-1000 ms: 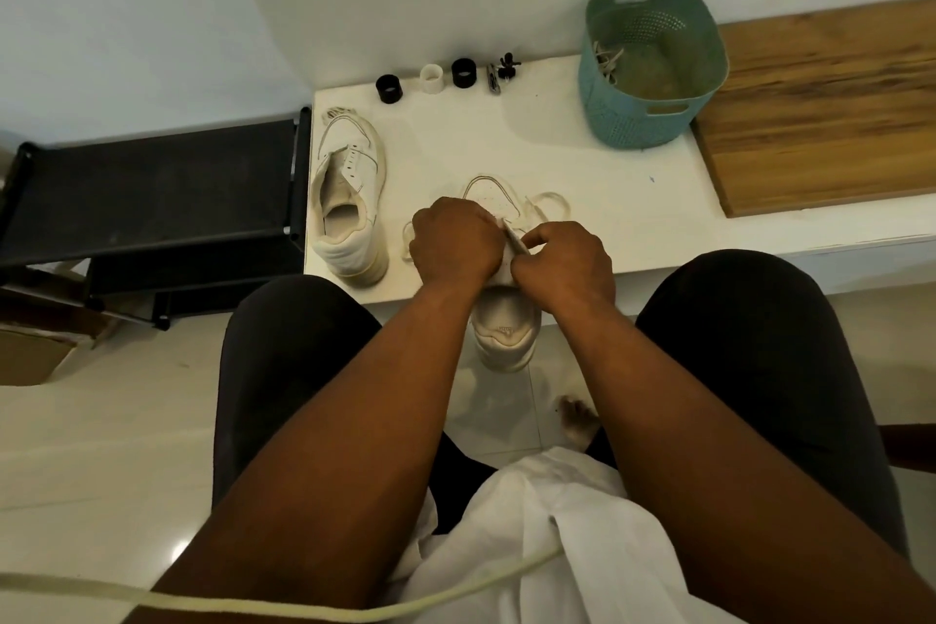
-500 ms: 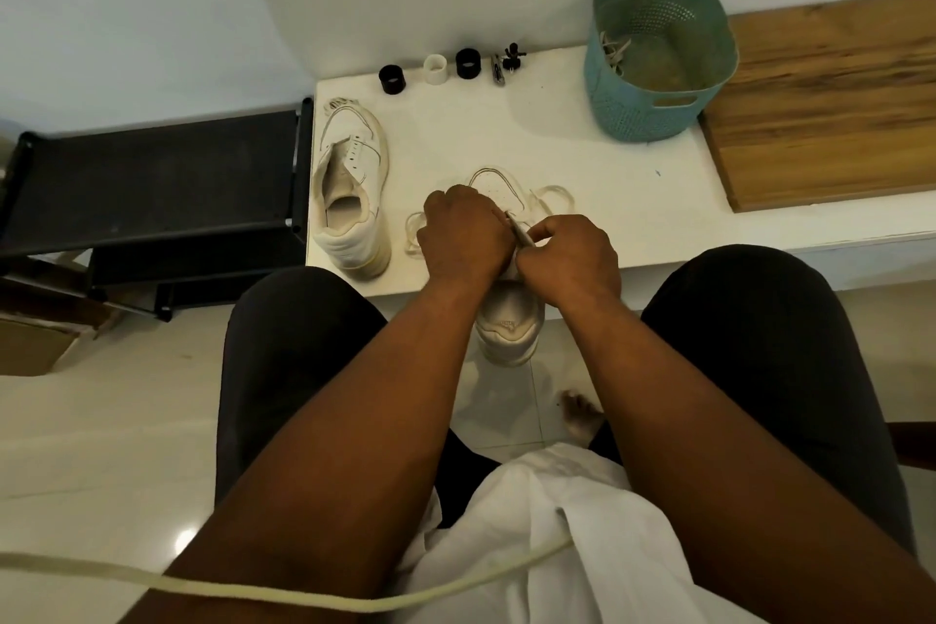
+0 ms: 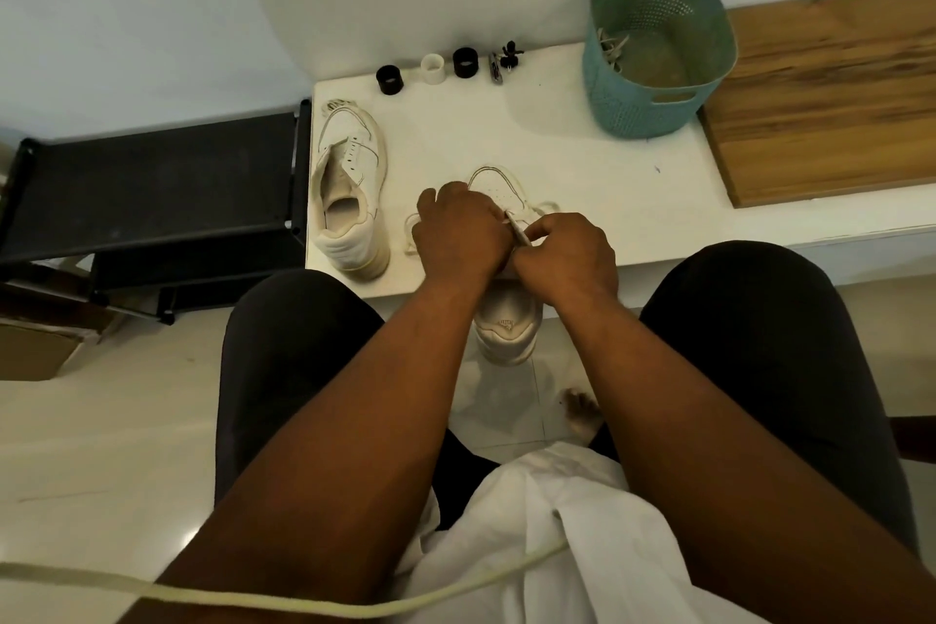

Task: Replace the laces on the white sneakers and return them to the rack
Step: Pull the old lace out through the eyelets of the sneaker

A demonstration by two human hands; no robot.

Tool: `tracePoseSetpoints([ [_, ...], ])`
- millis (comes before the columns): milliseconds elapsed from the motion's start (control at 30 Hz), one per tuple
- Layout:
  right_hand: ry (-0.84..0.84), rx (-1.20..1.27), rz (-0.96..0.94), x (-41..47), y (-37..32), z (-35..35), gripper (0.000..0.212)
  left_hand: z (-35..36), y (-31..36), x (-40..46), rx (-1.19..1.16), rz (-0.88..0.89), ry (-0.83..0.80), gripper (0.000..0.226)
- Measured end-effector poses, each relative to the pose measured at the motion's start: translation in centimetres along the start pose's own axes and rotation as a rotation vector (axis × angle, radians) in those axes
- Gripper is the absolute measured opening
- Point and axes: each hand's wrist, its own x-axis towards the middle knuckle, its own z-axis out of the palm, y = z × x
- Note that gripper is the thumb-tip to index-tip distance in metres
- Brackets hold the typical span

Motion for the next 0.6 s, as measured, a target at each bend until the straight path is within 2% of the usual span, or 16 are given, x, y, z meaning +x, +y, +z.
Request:
tracePoseSetpoints([
  [100, 0.0, 0.0, -0.001, 0.0, 0.0, -0.1, 0.029, 0.0, 0.6, -0.4, 0.052, -0.007, 0.035, 0.021],
  [167, 0.003, 0.005, 0.0, 0.0, 0.1, -0.1, 0.03, -0.3, 0.5, -0.1, -0.073, -0.069, 0.083, 0.027],
  [233, 0.001, 0.004, -0.002, 0.1, 0.1, 0.0, 0.03, -0.8, -0.3, 0.7, -0.256, -0.205, 0.172, 0.032],
  [333, 0.002, 0.002, 0.008, 0.2, 0.1, 0.1, 0.031, -1.8, -1.3, 1.4, -0.366, -0.326, 0.249, 0.026],
  [400, -0.001, -0.002, 0.007, 0.2, 0.1, 0.1, 0.032, -1.9, -1.2, 1.1, -0.396, -0.299, 0.207, 0.03],
  [467, -0.004, -0.007, 0.001, 0.2, 0.1, 0.1, 0.033, -1.4, -0.9, 0.4, -0.393, -0.173, 0.11, 0.04],
  [533, -0.003, -0.006, -0.001, 0.1, 0.0, 0.0, 0.033, -0.7, -0.5, 0.1, -0.269, -0.052, 0.023, 0.033],
  [600, -0.004, -0.003, 0.0, 0.1, 0.0, 0.1, 0.031, -0.4, -0.3, 0.2, -0.106, -0.028, -0.038, 0.021],
])
